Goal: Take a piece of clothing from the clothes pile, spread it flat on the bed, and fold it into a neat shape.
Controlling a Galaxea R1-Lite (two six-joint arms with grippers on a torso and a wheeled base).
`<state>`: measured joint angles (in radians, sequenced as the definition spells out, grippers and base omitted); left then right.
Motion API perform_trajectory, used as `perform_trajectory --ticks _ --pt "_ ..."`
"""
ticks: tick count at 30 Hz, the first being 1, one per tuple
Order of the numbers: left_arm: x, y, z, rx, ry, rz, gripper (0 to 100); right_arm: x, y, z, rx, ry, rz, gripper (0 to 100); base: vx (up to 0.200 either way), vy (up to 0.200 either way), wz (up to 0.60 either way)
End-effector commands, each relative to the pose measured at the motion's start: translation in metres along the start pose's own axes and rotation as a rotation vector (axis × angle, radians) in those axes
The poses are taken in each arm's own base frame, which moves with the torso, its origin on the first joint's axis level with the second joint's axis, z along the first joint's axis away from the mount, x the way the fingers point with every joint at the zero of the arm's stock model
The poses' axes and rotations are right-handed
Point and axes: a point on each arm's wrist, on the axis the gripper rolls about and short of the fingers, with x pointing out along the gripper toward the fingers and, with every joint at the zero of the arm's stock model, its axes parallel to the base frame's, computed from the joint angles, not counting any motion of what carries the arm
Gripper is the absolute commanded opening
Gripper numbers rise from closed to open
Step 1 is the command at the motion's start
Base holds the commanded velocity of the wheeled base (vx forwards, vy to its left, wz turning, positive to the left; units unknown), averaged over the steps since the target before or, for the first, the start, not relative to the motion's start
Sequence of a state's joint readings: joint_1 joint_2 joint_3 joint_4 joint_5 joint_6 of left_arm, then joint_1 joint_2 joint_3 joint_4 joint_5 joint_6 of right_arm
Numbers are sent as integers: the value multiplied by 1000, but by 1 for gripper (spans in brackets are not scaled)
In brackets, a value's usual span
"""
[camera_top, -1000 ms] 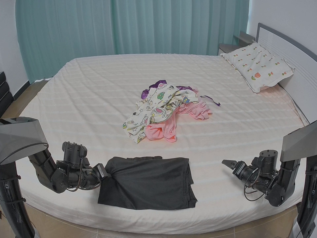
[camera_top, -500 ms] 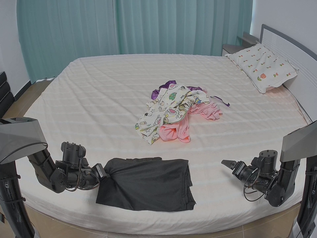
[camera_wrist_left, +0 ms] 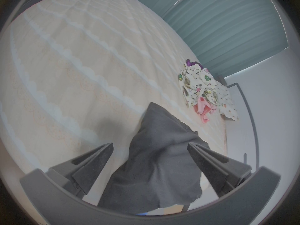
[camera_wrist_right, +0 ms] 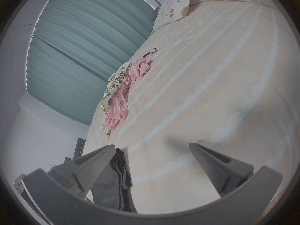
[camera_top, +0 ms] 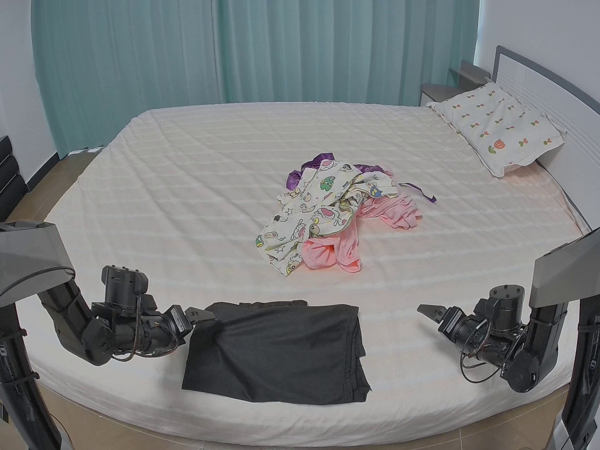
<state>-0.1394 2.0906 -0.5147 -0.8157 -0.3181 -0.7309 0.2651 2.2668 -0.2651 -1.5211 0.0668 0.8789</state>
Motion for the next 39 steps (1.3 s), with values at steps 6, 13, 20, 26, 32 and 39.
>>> perform_trajectory --ticks 6,13,20,26,32,39 --pt "-34 12 -15 28 74 -60 100 -5 8 -16 -30 51 13 100 0 0 0" --pt "-36 25 -23 9 106 -32 100 -7 11 -25 -48 47 11 100 -114 0 0" --pt "-34 33 -33 59 144 -10 100 -6 11 -28 -51 56 10 100 -57 0 0" --pt "-21 36 -30 92 107 -38 100 -6 11 -30 -54 62 11 100 0 0 0" --pt "-16 36 -32 101 103 -48 100 -5 12 -30 -58 63 16 100 0 0 0" --pt "-11 35 -39 130 125 -44 100 -5 16 -31 -61 59 30 100 0 0 0"
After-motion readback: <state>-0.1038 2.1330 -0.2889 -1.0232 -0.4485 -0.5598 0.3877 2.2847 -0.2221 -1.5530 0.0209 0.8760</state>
